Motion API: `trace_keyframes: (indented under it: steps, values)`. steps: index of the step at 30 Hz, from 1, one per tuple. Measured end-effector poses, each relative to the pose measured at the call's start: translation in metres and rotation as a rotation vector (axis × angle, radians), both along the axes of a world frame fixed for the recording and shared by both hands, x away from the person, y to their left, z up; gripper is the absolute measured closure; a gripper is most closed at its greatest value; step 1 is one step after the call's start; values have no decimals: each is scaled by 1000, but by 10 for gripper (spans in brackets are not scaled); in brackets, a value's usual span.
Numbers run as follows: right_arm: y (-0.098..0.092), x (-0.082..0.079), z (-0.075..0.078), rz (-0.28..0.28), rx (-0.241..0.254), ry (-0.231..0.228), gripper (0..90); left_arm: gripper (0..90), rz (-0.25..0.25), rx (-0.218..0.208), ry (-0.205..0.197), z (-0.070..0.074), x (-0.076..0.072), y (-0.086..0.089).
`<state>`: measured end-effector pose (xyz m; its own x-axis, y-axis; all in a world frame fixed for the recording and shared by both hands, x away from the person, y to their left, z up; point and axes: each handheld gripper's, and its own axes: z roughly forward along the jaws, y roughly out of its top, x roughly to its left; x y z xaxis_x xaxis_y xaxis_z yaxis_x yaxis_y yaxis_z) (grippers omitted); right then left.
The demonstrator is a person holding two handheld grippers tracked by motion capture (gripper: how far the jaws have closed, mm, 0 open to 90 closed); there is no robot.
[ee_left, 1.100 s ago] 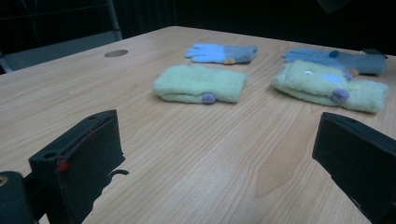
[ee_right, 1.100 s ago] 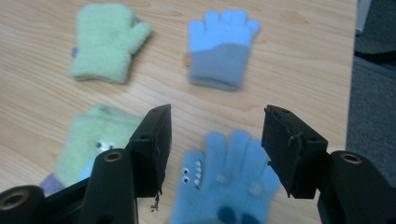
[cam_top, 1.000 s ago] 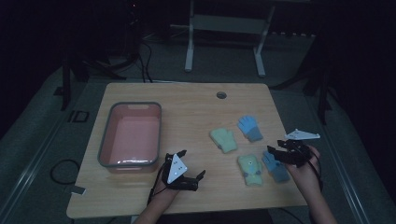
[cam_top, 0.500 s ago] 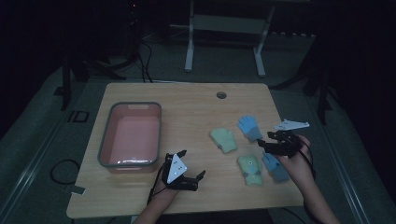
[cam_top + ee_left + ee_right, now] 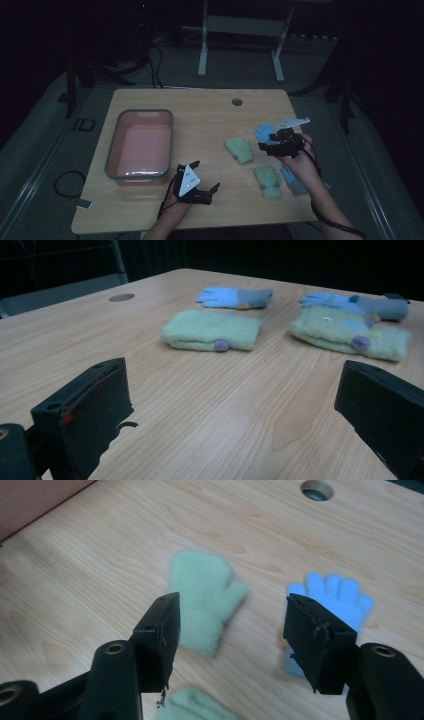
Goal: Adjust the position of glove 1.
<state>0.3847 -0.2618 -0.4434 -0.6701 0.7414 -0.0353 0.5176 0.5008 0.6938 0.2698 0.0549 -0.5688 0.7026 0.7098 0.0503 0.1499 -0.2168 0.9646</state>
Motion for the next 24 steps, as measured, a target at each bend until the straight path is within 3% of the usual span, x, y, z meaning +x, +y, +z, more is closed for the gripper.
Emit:
trace_keyframes:
  steps: [7,24]
  values:
    - [16,11,-6,33,13,27,414,17,1,1,-2,0,0,0]
    - [55,36,-35,88,-39,97,464,18,-5,1,-4,0,-1,0]
